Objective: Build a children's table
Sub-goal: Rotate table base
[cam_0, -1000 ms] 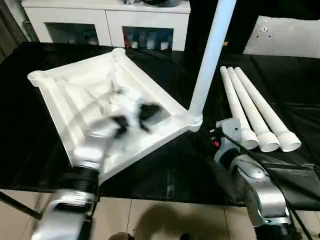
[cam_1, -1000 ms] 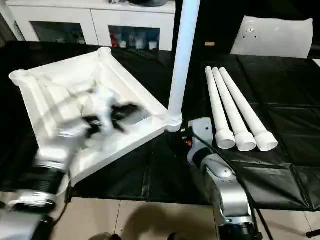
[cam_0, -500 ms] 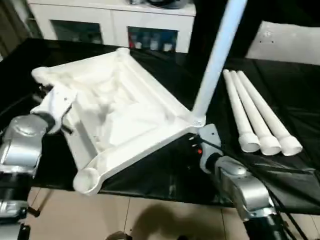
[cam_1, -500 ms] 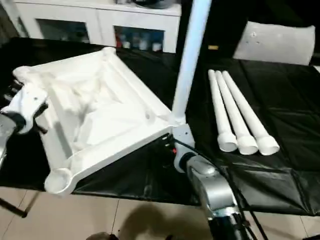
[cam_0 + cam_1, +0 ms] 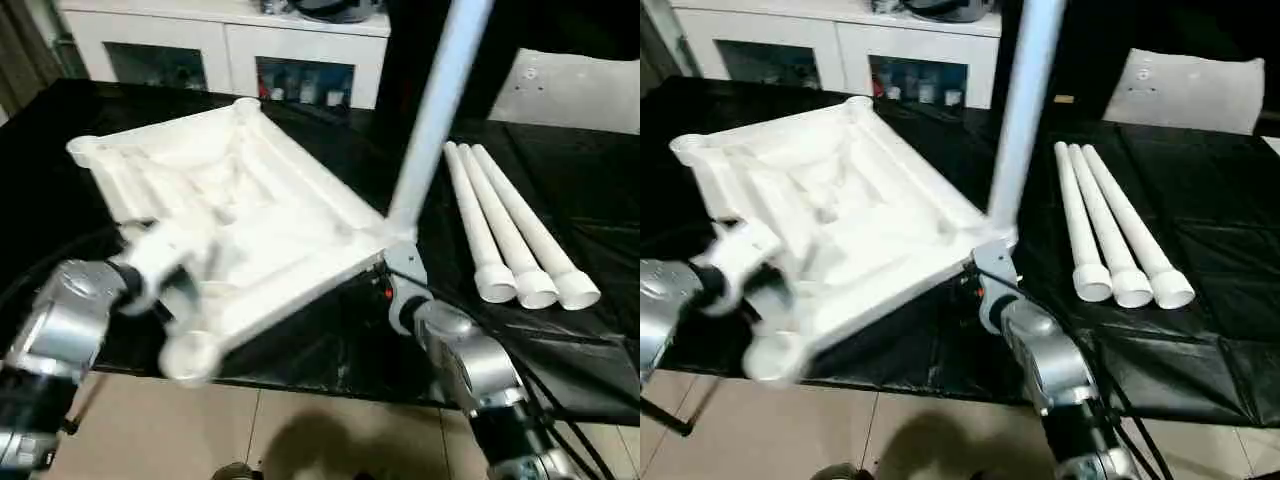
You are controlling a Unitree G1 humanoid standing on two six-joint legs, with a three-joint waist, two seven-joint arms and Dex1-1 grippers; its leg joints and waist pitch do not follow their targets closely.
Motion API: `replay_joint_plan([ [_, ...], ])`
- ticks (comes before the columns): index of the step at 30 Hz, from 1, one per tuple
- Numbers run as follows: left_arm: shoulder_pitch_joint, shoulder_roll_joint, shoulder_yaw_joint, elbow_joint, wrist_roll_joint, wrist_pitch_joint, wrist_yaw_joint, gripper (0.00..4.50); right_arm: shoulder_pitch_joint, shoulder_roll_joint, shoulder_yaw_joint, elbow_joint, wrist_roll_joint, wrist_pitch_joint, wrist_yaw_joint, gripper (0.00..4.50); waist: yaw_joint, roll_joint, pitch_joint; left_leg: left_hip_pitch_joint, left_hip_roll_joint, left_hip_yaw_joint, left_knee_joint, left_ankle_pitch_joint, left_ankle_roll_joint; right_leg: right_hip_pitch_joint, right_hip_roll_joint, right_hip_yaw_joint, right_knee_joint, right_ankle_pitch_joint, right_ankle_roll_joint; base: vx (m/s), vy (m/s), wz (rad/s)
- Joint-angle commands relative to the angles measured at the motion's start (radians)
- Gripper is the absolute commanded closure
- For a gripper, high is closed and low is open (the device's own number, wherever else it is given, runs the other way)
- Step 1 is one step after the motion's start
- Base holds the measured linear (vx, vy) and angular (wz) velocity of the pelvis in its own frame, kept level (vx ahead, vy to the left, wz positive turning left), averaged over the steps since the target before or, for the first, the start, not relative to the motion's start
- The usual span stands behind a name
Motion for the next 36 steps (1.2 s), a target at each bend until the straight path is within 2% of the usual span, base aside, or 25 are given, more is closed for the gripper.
replay_joint_plan([
  [1, 0.011, 0.002, -0.072, -0.094, -0.091, -0.009, -0.135, 4.47, -0.033, 0.004, -0.017, 0.036, -0.003, -0.024, -0.012, 0.0, -0.005, 0.02, -0.066, 0.018, 0.054, -0.021, -0.083, -0.278, -0.05, 0.041, -0.063, 0.064, -0.06, -0.212, -0.194, 0.0, 0.0, 0.0],
  [4, 0.011, -0.011, -0.124, -0.133, -0.138, -0.022, -0.221, 4.47, -0.062, 0.001, -0.032, 0.062, -0.004, -0.037, -0.023, 0.0, -0.011, 0.02, -0.064, 0.018, 0.053, -0.021, -0.083, -0.284, -0.053, 0.044, -0.064, 0.064, -0.061, -0.245, -0.188, 0.0, 0.0, 0.0],
  [8, -0.031, -0.095, -0.137, -0.103, -0.143, -0.03, -0.208, 4.47, -0.071, -0.011, -0.047, 0.067, -0.003, -0.043, -0.036, 0.0, -0.018, 0.019, -0.068, 0.016, 0.051, -0.019, -0.078, -0.254, -0.05, 0.048, -0.062, 0.064, -0.06, -0.225, -0.18, 0.0, 0.0, 0.0],
  [9, -0.06, -0.146, -0.145, -0.088, -0.149, -0.032, -0.2, 4.47, -0.074, -0.023, -0.055, 0.077, -0.002, -0.053, -0.042, 0.0, -0.022, 0.018, -0.068, 0.014, 0.05, -0.018, -0.077, -0.245, -0.045, 0.05, -0.061, 0.064, -0.061, -0.22, -0.182, 0.0, 0.0, 0.0],
  [11, -0.074, -0.17, -0.146, -0.072, -0.147, -0.042, -0.184, 4.47, -0.074, -0.027, -0.059, 0.08, -0.003, -0.056, -0.046, 0.0, -0.022, 0.019, -0.069, 0.015, 0.049, -0.018, -0.074, -0.243, -0.043, 0.05, -0.061, 0.063, -0.062, -0.224, -0.181, 0.0, 0.0, 0.0],
  [12, -0.08, -0.18, -0.146, -0.062, -0.143, -0.048, -0.174, 4.47, -0.073, -0.029, -0.061, 0.079, -0.003, -0.056, -0.046, 0.0, -0.023, 0.015, -0.069, 0.011, 0.048, -0.018, -0.074, -0.24, -0.039, 0.052, -0.061, 0.062, -0.064, -0.231, -0.178, 0.0, 0.0, 0.0],
  [13, -0.104, -0.217, -0.144, -0.019, -0.125, -0.08, -0.129, 4.47, -0.069, -0.034, -0.067, 0.075, -0.004, -0.055, -0.05, 0.0, -0.027, 0.013, -0.07, 0.008, 0.048, -0.018, -0.074, -0.231, -0.032, 0.055, -0.061, 0.062, -0.064, -0.228, -0.177, 0.0, 0.0, 0.0],
  [14, -0.104, -0.217, -0.144, -0.019, -0.125, -0.08, -0.129, 4.47, -0.069, -0.034, -0.067, 0.075, -0.004, -0.055, -0.05, 0.0, -0.026, 0.013, -0.07, 0.009, 0.046, -0.017, -0.072, -0.232, -0.029, 0.053, -0.059, 0.061, -0.066, -0.231, -0.175, 0.0, 0.0, 0.0],
  [15, -0.124, -0.244, -0.142, 0.021, -0.117, -0.107, -0.092, 4.47, -0.067, -0.037, -0.072, 0.077, -0.007, -0.058, -0.053, 0.0, -0.028, 0.017, -0.07, 0.009, 0.048, -0.018, -0.072, -0.234, -0.026, 0.054, -0.06, 0.061, -0.066, -0.233, -0.175, 0.0, 0.0, 0.0],
  [21, -0.186, -0.353, -0.116, 0.138, -0.12, -0.176, 0.009, 4.47, -0.054, -0.049, -0.085, 0.069, -0.014, -0.065, -0.065, 0.0, -0.027, 0.011, -0.074, 0.007, 0.047, -0.017, -0.067, -0.21, -0.01, 0.058, -0.059, 0.059, -0.065, -0.2, -0.186, 0.0, 0.0, 0.0],
  [23, -0.216, -0.414, -0.1, 0.214, -0.096, -0.229, 0.099, 4.47, -0.054, -0.061, -0.091, 0.054, -0.025, -0.081, -0.085, 0.0, -0.025, 0.011, -0.074, 0.008, 0.048, -0.016, -0.065, -0.208, -0.005, 0.057, -0.059, 0.058, -0.066, -0.202, -0.186, 0.0, 0.0, 0.0],
  [24, -0.23, -0.432, -0.096, 0.25, -0.077, -0.26, 0.146, 4.47, -0.06, -0.066, -0.099, 0.045, -0.027, -0.087, -0.095, 0.0, -0.023, 0.018, -0.075, 0.009, 0.047, -0.017, -0.064, -0.209, -0.006, 0.058, -0.06, 0.057, -0.067, -0.204, -0.184, 0.0, 0.0, 0.0],
  [25, -0.242, -0.445, -0.092, 0.282, -0.063, -0.297, 0.189, 4.47, -0.067, -0.069, -0.109, 0.035, -0.027, -0.091, -0.105, 0.0, -0.025, 0.012, -0.075, 0.009, 0.049, -0.017, -0.065, -0.217, -0.001, 0.057, -0.058, 0.057, -0.07, -0.206, -0.179, 0.0, 0.0, 0.0],
  [27, -0.247, -0.452, -0.082, 0.298, -0.063, -0.31, 0.214, 4.47, -0.076, -0.073, -0.122, 0.023, -0.028, -0.089, -0.117, 0.0, -0.024, 0.008, -0.074, 0.005, 0.047, -0.018, -0.065, -0.219, 0.003, 0.061, -0.06, 0.056, -0.07, -0.217, -0.171, 0.0, 0.0, 0.0],
  [29, -0.238, -0.454, -0.047, 0.279, -0.085, -0.343, 0.237, 4.47, -0.104, -0.091, -0.14, -0.003, -0.041, -0.051, -0.141, 0.0, -0.027, 0.008, -0.076, 0.004, 0.047, -0.019, -0.064, -0.208, 0.005, 0.061, -0.06, 0.055, -0.069, -0.222, -0.168, 0.0, 0.0, 0.0],
  [31, -0.217, -0.455, -0.001, 0.232, -0.127, -0.348, 0.235, 4.47, -0.137, -0.106, -0.161, -0.026, -0.051, 0.026, -0.169, 0.0, -0.028, 0.005, -0.076, 0.006, 0.048, -0.016, -0.062, -0.19, 0.012, 0.059, -0.057, 0.055, -0.067, -0.211, -0.176, 0.0, 0.0, 0.0],
  [32, -0.207, -0.455, 0.016, 0.212, -0.144, -0.34, 0.23, 4.16, -0.15, -0.11, -0.168, -0.031, -0.055, 0.062, -0.181, 0.0, -0.029, 0.007, -0.076, 0.007, 0.048, -0.017, -0.062, -0.179, 0.012, 0.06, -0.055, 0.054, -0.062, -0.201, -0.185, 0.0, 0.0, 0.0],
  [34, -0.176, -0.432, 0.029, 0.159, -0.153, -0.347, 0.21, 4.08, -0.184, -0.122, -0.197, -0.027, -0.025, 0.13, -0.167, 0.0, -0.027, 0.006, -0.076, 0.011, 0.05, -0.015, -0.061, -0.186, 0.015, 0.056, -0.055, 0.056, -0.061, -0.199, -0.188, 0.0, 0.0, 0.0],
  [35, -0.169, -0.427, 0.029, 0.151, -0.151, -0.355, 0.206, 4.02, -0.191, -0.124, -0.204, -0.024, -0.015, 0.142, -0.16, 0.0, -0.027, 0.008, -0.076, 0.009, 0.05, -0.016, -0.063, -0.186, 0.016, 0.058, -0.056, 0.055, -0.06, -0.2, -0.189, 0.0, 0.0, 0.0],
  [36, -0.15, -0.413, 0.031, 0.121, -0.156, -0.343, 0.189, 3.9, -0.208, -0.13, -0.218, -0.008, -0.013, 0.151, -0.172, 0.0, -0.026, 0.009, -0.075, 0.012, 0.049, -0.013, -0.061, -0.189, 0.015, 0.053, -0.055, 0.056, -0.063, -0.202, -0.184, 0.0, 0.0, 0.0],
])
